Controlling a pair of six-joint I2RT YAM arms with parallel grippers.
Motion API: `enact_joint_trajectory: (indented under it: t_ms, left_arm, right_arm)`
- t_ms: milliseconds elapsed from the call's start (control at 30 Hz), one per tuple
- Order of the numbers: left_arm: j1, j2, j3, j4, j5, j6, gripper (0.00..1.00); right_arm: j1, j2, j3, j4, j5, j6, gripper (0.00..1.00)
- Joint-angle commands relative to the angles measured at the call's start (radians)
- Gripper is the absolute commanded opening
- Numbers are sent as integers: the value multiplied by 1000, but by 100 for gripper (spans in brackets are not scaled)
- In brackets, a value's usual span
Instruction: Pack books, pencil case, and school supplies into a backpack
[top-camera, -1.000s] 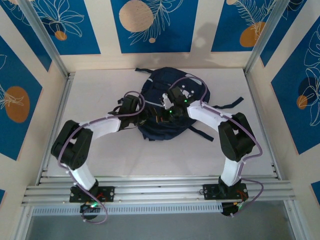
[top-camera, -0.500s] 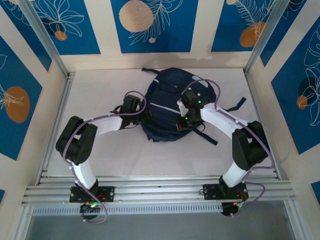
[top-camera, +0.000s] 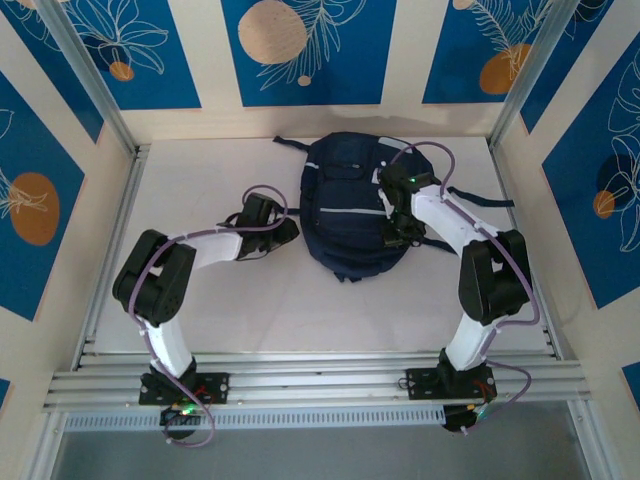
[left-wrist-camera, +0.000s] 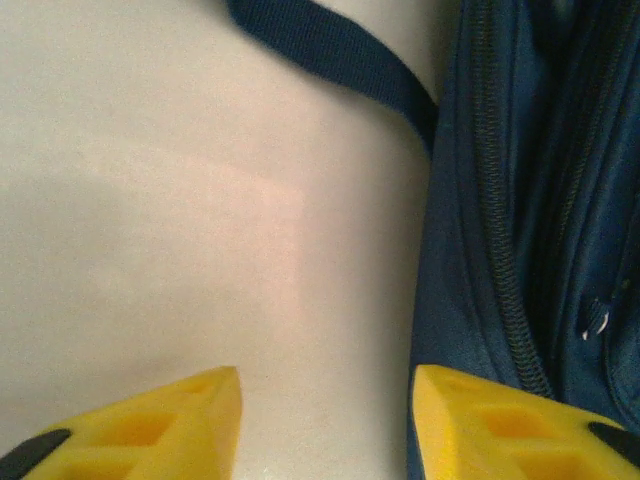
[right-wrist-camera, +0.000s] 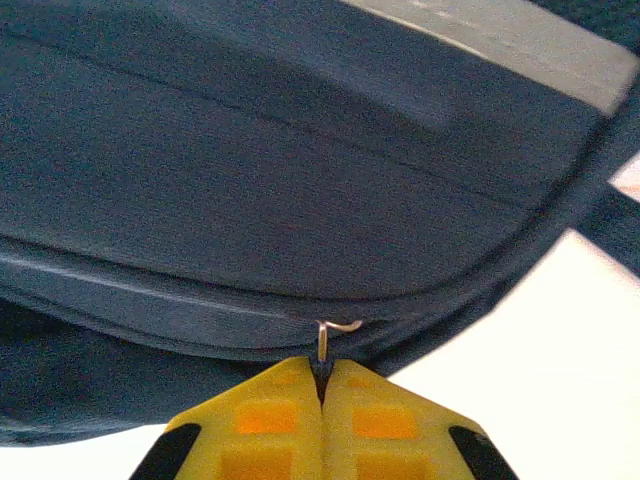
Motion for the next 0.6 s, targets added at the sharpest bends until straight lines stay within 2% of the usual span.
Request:
enact_joint_trajectory:
  t_ms: [0, 167, 333, 467, 533, 567]
  left_arm:
    - [4, -41, -27, -8, 33, -30, 61]
    - [-43, -88, -81, 66, 77, -142, 77]
    - [-118, -116, -120, 148, 32, -237, 81]
    - [-154, -63, -102, 198, 5, -273, 84]
    - [-156, -14, -80, 218, 18, -278, 82]
    - [-156, 11, -70, 223, 19, -279, 77]
  right_arm:
    - [46, -19, 38, 71, -182, -7, 0]
    - [120, 25, 87, 97, -250, 16, 0]
    - [170, 73, 138, 103, -285, 32, 0]
    - [200, 90, 141, 120, -337, 37, 0]
    - [206, 91, 133, 120, -361, 30, 0]
    - [207, 86, 126, 118, -362, 23, 0]
